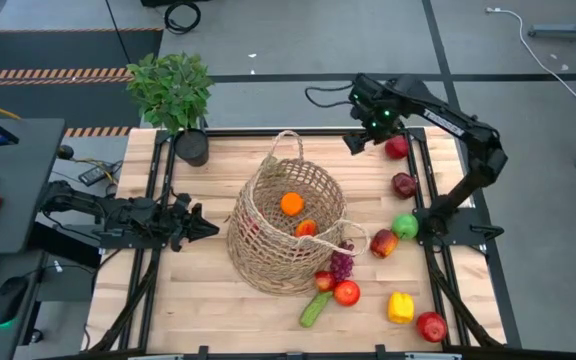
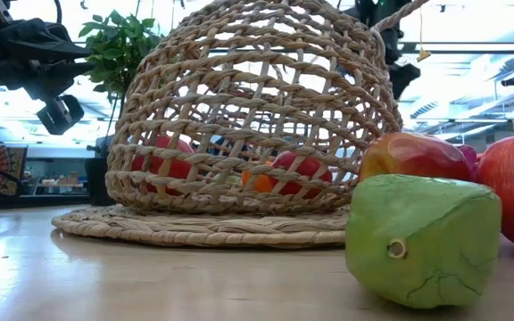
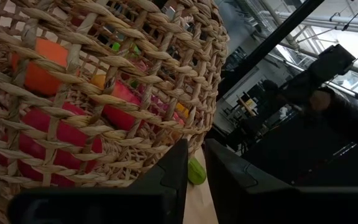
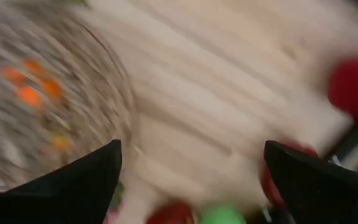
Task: Build produce basket
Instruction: Put the red apple into the brown basket
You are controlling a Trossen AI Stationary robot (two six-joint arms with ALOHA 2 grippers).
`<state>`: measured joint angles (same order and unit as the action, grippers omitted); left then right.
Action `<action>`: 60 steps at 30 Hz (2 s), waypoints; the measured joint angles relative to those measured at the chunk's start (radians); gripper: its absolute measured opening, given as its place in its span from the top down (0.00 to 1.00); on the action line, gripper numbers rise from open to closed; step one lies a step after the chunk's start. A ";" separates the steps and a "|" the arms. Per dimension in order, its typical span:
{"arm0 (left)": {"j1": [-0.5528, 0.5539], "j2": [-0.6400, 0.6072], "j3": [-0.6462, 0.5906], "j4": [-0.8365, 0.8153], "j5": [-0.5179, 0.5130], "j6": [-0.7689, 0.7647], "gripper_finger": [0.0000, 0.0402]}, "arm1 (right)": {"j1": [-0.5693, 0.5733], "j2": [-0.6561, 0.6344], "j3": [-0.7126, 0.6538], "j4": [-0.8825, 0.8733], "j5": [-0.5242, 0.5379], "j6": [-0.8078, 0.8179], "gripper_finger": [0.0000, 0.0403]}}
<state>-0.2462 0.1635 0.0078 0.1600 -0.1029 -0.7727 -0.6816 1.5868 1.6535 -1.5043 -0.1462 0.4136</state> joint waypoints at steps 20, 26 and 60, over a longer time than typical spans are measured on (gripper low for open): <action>0.000 0.000 0.000 0.000 0.000 -0.001 0.86 | -0.014 -0.049 -0.464 0.001 0.122 -0.089 0.01; 0.000 0.000 0.000 0.000 0.000 0.000 0.84 | -0.052 -0.049 -0.505 0.032 0.161 -0.176 0.01; 0.000 0.000 0.000 0.000 0.000 0.000 0.84 | -0.098 -0.048 -0.865 0.433 0.149 -0.169 0.03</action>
<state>-0.2462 0.1635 0.0076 0.1597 -0.1032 -0.7727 -0.7791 1.5383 0.7886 -1.0711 0.0028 0.2441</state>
